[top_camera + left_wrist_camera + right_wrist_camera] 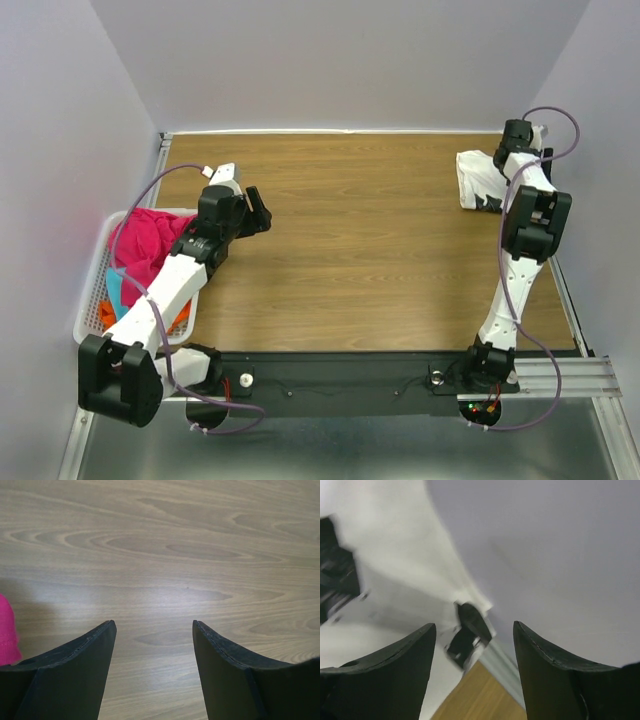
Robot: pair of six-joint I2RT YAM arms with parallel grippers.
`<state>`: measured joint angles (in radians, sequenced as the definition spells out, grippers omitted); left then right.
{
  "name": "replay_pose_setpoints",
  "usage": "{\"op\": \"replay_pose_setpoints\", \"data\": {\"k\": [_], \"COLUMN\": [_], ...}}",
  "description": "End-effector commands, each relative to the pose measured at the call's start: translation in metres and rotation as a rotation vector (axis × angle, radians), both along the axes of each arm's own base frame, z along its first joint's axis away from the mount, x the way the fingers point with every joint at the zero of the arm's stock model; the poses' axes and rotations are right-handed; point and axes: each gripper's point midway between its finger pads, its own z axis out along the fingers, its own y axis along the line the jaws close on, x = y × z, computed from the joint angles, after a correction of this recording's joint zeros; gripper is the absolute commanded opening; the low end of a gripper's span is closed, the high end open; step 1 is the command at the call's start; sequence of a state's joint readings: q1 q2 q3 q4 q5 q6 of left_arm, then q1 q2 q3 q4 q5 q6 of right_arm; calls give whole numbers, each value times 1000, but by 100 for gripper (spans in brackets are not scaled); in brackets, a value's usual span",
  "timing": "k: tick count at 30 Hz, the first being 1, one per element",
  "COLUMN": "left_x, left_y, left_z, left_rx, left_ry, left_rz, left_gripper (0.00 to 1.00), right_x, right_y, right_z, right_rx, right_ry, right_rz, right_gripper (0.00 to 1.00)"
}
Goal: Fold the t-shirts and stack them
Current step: Neatly place the folded tshirt to the corner
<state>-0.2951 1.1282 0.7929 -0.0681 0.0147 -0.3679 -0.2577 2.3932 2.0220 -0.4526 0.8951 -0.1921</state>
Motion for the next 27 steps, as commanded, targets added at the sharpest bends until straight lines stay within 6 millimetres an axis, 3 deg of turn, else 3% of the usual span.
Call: {"op": "replay_pose_setpoints", "data": {"k": [1, 2, 3, 7, 10, 13, 20, 24, 27], "left_x": [4, 3, 2, -3, -6, -12, -36, -52, -57], "left_y": [-3, -3, -1, 3, 11, 17, 29, 43, 53], "left_z": [50, 55, 63, 76, 82, 88, 120, 141, 149], "left_rx": [-38, -40, -43, -49, -33, -27, -60, -63, -47], "left_ry": [-98, -107, -120, -147, -165, -173, -237, -298, -324], "left_rz": [-3, -2, 5, 12, 46, 63, 108, 155, 190], "left_gripper": [74, 74, 74, 74, 74, 74, 75, 75, 75], "right_x": [21, 23, 28, 33, 37, 40, 40, 12, -7], "right_y": [46, 64, 101, 177, 218, 235, 233, 218, 200], "right_z": [60, 58, 60, 50, 27, 10, -29, -53, -44], "right_rx": [260, 360, 525, 822, 954, 1005, 1042, 989, 920], "right_ry": [-278, -313, -365, -408, -376, -353, -320, -274, -292], "right_rz": [174, 222, 334, 477, 507, 504, 405, 290, 222], "right_gripper": [69, 69, 67, 63, 60, 59, 59, 58, 58]}}
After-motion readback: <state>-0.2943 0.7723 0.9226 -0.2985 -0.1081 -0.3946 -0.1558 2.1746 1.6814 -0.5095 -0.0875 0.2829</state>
